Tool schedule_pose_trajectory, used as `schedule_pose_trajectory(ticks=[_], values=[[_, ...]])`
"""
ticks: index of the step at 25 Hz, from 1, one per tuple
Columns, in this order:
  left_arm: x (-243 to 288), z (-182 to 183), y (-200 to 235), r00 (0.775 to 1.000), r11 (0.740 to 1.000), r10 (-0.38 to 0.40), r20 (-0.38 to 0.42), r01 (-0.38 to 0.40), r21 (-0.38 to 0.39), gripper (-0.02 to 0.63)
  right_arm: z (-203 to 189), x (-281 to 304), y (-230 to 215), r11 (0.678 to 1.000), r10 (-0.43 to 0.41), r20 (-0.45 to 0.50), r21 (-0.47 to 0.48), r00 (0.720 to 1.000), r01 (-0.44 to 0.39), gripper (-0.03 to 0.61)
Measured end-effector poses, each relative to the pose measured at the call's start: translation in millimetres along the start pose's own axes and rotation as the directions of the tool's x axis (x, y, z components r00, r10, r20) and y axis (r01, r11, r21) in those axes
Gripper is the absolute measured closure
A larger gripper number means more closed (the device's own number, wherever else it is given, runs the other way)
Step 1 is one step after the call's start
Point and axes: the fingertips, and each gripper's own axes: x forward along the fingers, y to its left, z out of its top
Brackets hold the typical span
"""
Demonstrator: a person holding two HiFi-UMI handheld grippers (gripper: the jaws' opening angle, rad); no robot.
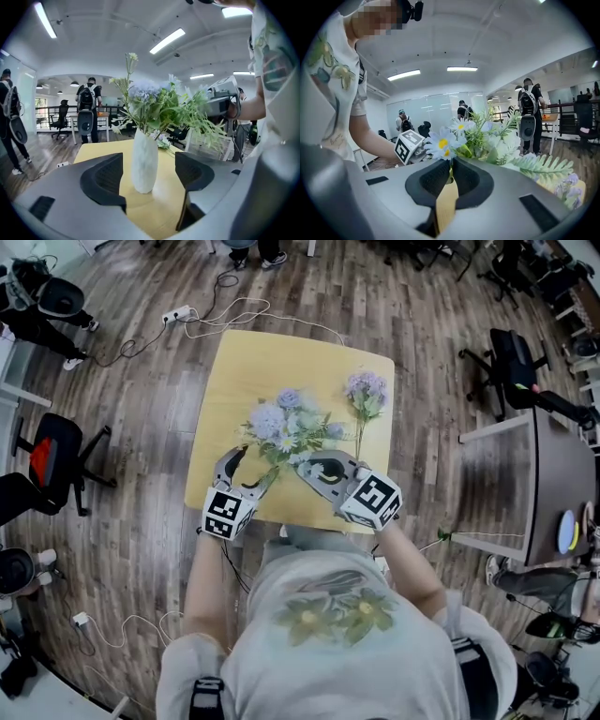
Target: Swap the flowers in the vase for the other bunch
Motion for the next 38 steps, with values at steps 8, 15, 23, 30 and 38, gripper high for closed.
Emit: schedule_pose_trajectory(ticks=[8,15,23,30,38], values=[[41,-13,19,0.992,0.991,-0.122,-0.028,0.123,0.048,0.248,-2,-2,-5,0.997,0.079,-0.014,0.012,0.997,-0.078,0.528],[78,-8,24,0.994,0.989,-0.108,-0.010,0.109,0.100,0.249,1,0,-15,0.993,0.113,0.001,0.044,0.994,-0.113,0.528],[96,-3,23,0.995,0.989,-0.096,-0.003,0.096,0.115,0.287,-1,-2,-23,0.988,0.113,0.039,0.098,0.993,-0.116,0.527],[94,-5,24,0.996,0.991,-0.085,-0.002,0.085,0.108,0.288,-17,-16,-34,0.987,0.006,0.044,0.160,0.999,-0.013,0.485],[94,-7,21,0.997,0.990,-0.078,-0.009,0.079,0.116,0.288,-56,-26,-63,0.956,-0.204,-0.004,0.215,0.979,0.200,0.327]])
